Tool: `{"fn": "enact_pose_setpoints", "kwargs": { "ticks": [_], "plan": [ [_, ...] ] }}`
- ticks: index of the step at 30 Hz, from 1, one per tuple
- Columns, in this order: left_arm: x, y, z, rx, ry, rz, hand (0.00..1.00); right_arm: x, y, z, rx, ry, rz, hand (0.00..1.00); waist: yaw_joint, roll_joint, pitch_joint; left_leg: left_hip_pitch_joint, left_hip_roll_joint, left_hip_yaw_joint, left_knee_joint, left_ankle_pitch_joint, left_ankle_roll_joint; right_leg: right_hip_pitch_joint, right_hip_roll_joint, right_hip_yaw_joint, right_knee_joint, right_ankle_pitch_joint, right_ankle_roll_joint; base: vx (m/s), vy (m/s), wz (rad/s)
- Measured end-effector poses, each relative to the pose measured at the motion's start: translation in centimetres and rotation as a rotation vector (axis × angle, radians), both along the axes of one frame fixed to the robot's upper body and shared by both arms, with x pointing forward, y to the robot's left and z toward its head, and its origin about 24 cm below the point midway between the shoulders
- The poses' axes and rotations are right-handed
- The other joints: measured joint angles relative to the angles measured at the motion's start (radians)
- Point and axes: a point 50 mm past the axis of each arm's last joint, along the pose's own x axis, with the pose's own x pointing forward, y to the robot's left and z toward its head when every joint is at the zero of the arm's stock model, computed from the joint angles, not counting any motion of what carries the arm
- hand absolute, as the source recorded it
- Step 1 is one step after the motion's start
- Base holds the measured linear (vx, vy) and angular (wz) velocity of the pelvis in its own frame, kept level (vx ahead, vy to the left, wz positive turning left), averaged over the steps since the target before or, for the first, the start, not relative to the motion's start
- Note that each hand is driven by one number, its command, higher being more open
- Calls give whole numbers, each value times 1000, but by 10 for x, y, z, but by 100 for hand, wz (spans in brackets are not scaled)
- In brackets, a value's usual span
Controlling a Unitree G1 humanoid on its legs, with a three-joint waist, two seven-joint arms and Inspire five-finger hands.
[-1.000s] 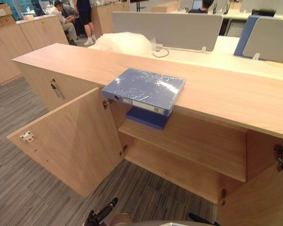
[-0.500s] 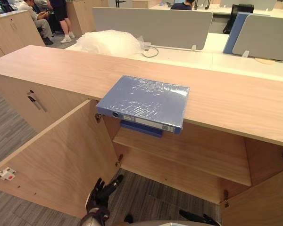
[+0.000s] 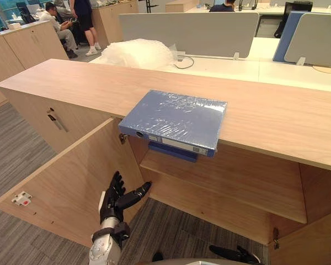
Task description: Walk over to the cabinet, pick up the folder, carry it to the office cabinet, place the folder inside the office cabinet, then close the office cabinet door
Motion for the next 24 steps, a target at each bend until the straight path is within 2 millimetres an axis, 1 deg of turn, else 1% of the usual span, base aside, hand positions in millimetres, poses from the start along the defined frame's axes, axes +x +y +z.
{"fn": "enact_pose_setpoints", "kwargs": {
  "ticks": [2,3,4,5,7,8,9,11,13,14,15,17,19,24],
  "plan": [
    [1,13,13,198,-4,65,100,0,7,-1,15,4,9,100,6,-12,-8,0,2,0,0,0,0,2,2,0,-1,0,0,9,-2,2],
    [1,17,17,233,-10,87,100,0,9,-1,20,5,14,100,8,-15,-10,0,5,0,0,0,0,2,3,1,-1,0,0,0,0,0],
    [1,23,24,320,-16,129,100,1,14,-2,29,5,22,100,13,-18,-12,0,8,1,0,0,0,2,4,2,-1,0,0,0,0,0],
    [1,25,27,355,-21,149,100,1,15,-2,32,6,25,100,16,-20,-13,0,8,2,1,1,-1,1,4,4,-1,1,-1,-2,9,-4],
    [2,26,42,469,-45,218,100,-1,22,-3,45,13,29,100,28,-25,-26,-5,10,7,1,1,-2,-5,4,9,-1,2,-3,-15,22,-4],
    [3,26,53,537,-79,246,100,-3,23,-4,46,19,33,100,35,-28,-33,-5,11,9,3,2,-2,-6,4,10,0,4,-5,0,0,0],
    [4,26,57,563,-90,254,100,-4,23,-4,47,21,33,100,36,-28,-36,-5,12,11,3,2,-3,-7,5,12,0,6,-6,-41,33,-6],
    [5,27,69,686,-113,279,100,-7,23,-5,43,30,33,100,38,-25,-50,-8,19,27,1,1,-3,-19,8,32,0,13,-9,-56,32,-22],
    [12,26,78,761,-146,284,100,-8,22,-5,37,30,28,100,37,-23,-58,-11,26,34,0,1,-6,-27,13,43,-1,19,-11,-68,21,-19],
    [18,23,83,799,-173,275,100,-9,22,-5,36,33,27,100,36,-20,-65,-15,30,37,0,0,-13,-34,17,46,1,21,-13,-69,9,-6],
    [21,22,86,818,-186,271,100,-9,22,-5,36,32,27,100,36,-20,-65,-13,31,37,0,2,-12,-33,17,47,1,22,-13,-81,7,-7],
    [27,21,92,916,-211,232,100,-9,22,-5,36,28,28,100,26,-16,-72,-5,36,46,0,4,-9,-32,20,59,2,22,-12,-69,4,-12],
    [32,21,95,957,-220,222,100,-8,23,-4,35,21,28,100,23,-15,-72,-2,40,51,0,5,-10,-33,24,65,2,22,-13,-48,-4,-11],
    [41,23,89,1037,-197,164,100,-8,23,-4,36,18,28,100,18,-16,-73,-3,44,54,0,6,-11,-32,29,67,-3,22,-14,-16,-6,-1]
  ]
}}
